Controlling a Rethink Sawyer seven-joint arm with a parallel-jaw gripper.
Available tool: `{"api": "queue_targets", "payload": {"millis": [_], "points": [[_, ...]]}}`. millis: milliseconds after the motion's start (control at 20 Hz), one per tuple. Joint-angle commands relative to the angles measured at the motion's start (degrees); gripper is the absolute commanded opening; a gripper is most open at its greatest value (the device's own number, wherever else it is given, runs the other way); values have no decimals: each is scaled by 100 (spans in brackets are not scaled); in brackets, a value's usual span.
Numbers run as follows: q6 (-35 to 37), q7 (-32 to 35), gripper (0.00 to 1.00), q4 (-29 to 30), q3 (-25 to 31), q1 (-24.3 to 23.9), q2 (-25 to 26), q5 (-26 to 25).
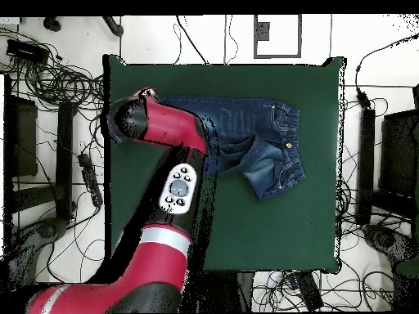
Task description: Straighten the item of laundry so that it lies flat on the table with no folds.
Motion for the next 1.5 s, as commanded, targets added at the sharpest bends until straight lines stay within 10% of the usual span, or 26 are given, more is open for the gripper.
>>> {"api": "queue_targets", "payload": {"millis": [50, 850, 1500], "points": [[-776, -1591, 100, 1874, 1457, -1157, -843, -1369], [-647, -751, 100, 2264, 2192, -1924, -1191, -3063], [-559, -408, 100, 2784, 2534, -2228, -1554, -3436]]}}
